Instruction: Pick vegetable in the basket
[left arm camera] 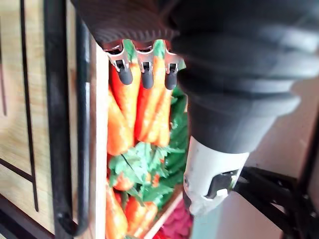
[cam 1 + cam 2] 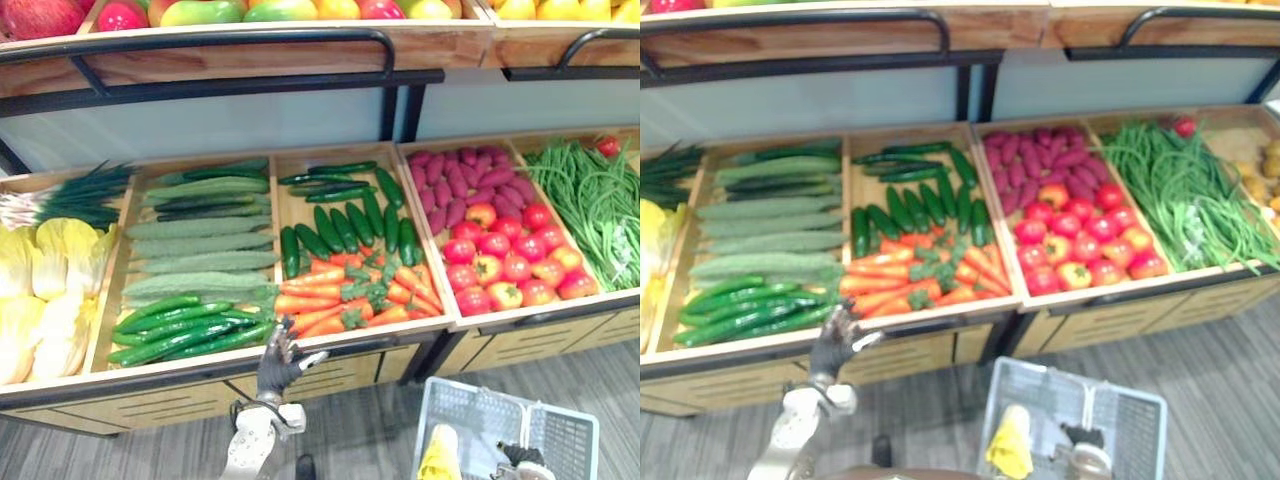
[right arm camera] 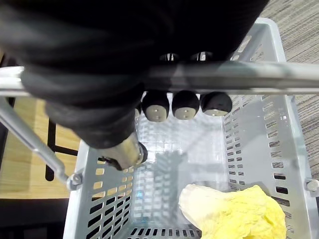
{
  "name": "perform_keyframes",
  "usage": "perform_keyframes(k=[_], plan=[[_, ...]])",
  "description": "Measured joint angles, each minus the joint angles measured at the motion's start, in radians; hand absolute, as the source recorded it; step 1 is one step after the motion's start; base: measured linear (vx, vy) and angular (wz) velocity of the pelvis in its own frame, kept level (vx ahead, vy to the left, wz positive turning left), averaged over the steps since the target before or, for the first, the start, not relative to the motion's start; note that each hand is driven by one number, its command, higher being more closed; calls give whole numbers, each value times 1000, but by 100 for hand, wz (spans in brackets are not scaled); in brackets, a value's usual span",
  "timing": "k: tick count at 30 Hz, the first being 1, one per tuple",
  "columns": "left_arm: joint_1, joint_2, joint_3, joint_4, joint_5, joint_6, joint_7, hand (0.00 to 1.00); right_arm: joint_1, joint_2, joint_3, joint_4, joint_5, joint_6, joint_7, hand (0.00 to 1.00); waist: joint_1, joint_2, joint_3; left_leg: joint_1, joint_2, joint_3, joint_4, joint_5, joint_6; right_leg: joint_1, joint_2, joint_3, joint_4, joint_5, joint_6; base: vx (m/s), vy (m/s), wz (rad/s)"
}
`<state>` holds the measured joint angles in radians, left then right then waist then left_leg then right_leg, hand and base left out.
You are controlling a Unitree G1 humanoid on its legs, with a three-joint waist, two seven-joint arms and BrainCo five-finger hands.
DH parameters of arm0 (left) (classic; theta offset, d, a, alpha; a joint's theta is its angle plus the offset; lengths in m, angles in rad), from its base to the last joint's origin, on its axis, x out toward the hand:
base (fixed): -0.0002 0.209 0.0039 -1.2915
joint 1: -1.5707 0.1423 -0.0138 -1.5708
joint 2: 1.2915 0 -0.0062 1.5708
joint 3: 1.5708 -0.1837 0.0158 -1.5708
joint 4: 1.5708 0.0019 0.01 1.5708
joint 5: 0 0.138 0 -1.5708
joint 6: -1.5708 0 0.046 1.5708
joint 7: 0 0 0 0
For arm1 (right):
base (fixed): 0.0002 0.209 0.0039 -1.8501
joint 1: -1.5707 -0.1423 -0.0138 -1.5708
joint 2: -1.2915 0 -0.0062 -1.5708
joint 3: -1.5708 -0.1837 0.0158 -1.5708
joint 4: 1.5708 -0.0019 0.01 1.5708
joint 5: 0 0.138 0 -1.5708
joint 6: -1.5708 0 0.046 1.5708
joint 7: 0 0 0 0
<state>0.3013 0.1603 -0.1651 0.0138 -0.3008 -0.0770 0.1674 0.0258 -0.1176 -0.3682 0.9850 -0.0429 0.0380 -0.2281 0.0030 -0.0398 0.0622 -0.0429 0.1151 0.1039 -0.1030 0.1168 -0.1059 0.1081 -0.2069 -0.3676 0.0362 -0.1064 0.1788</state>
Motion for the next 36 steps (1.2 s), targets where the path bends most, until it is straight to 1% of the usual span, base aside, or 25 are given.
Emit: perform_keyframes(k=[2,6,11,14,17,20,21,23,26,31,34,36], plan=[[11,0,66,49,-4,-1,3,0,7,-1,-21,1,23,0,13,100,1,-1,3,2,0,2,0,-3,-3,-1,-1,8,0,0,0,0,0,-5],[16,-1,129,96,-9,-9,5,0,5,-3,-58,4,31,-1,21,100,1,0,20,10,1,12,0,-5,-5,-1,-1,18,2,0,0,-1,1,-7],[18,-2,151,102,-9,-11,9,0,-4,-5,-58,8,47,-2,26,100,0,-5,34,11,2,19,-1,-7,-6,-1,-1,21,0,0,0,-2,2,-2],[14,-1,156,98,-7,-25,16,0,-9,-5,-59,13,45,-2,27,100,0,-8,36,11,2,21,-1,-8,-7,-1,0,22,-1,0,0,0,0,0],[14,3,178,50,55,-31,27,0,-11,-7,-60,16,44,-4,27,100,-2,-8,36,12,2,22,-1,-8,-8,0,0,23,-1,0,0,0,0,0],[14,33,190,-44,164,-39,43,0,-23,-22,-68,43,44,-15,28,100,-2,-7,36,15,2,23,-1,-9,-8,1,-1,25,-1,0,0,0,0,0],[13,44,191,-59,184,-43,47,0,-26,-27,-71,50,44,-17,28,100,-2,-7,37,16,2,24,-1,-9,-8,1,-1,26,0,0,0,-12,5,-4],[12,67,210,-116,269,-49,63,0,-26,-34,-97,53,43,-21,28,100,-1,-5,38,24,3,27,-1,-11,-8,3,-1,35,1,-1,-1,-15,6,-9],[13,98,215,-167,319,-52,66,0,-23,-46,-109,54,43,-21,29,100,-2,1,40,30,2,32,-1,-13,-8,5,-2,40,1,-2,-3,-11,7,-7],[20,143,217,-260,405,-52,65,0,-24,-65,-138,93,43,-22,35,100,-1,0,40,29,7,52,-1,-14,-8,-1,1,54,4,0,-4,7,2,-5],[17,213,215,-290,525,-55,59,0,-23,-73,-146,95,43,-22,36,100,-5,3,39,33,10,52,-1,-14,-9,0,4,60,4,2,-8,5,1,-2],[9,276,208,-282,587,-58,46,0,-22,-83,-145,95,43,-22,37,100,-12,8,37,35,10,52,-1,-14,-8,0,4,61,4,1,-9,-18,2,-1]])
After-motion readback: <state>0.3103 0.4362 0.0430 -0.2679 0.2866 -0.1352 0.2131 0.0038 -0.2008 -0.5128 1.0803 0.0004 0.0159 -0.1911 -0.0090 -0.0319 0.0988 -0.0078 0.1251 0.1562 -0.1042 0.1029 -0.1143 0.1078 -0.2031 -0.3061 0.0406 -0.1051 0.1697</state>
